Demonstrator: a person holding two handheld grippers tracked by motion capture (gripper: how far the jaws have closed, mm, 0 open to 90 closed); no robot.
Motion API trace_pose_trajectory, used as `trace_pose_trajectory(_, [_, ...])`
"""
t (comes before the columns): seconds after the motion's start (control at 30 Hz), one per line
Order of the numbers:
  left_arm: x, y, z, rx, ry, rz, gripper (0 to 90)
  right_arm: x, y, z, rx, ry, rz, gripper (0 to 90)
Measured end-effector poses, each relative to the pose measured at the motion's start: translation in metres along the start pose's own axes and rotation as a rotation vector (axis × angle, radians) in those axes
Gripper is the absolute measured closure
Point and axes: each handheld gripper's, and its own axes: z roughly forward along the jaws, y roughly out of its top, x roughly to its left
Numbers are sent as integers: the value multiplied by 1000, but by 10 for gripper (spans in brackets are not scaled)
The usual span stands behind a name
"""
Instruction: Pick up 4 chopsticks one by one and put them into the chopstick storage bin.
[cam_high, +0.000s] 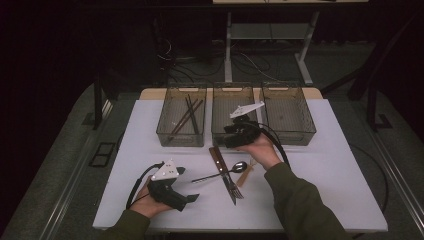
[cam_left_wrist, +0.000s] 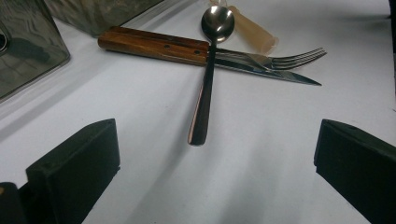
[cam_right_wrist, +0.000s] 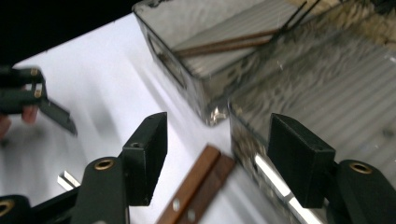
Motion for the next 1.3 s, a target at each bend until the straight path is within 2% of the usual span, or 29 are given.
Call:
trace_pose_trajectory(0.03, [0,0,0,0,0,0,0,-1,-4,-2,-5,-1,-14,381])
trace_pose_trajectory(0.43, [-1,1,0,7,6,6,0,-1,-51,-36,-9,-4,-26,363])
trace_pose_trajectory(0.53, [-1,1,0,10,4,7,0,-2,-63,-45,-20,0,-18,355])
trace_pose_trajectory(0.67, [-2,1,0,10,3,12,0,-4,-79,-57,-15,-26,-11,336])
trace_pose_trajectory(0.83, [-2,1,0,8,2,14,0,-4,-101,-73,-37,-21,7,296])
trace_pose_trajectory(1.0, [-3,2,0,8,3,17,0,-2,-119,-84,-56,-64,5,242])
trace_pose_trajectory(1.1, [-3,2,-1,5,3,14,0,-2,-129,-91,-67,-87,23,202])
trace_pose_trajectory(1.3, [-4,2,0,9,1,14,0,-3,-150,-102,-74,-130,29,187])
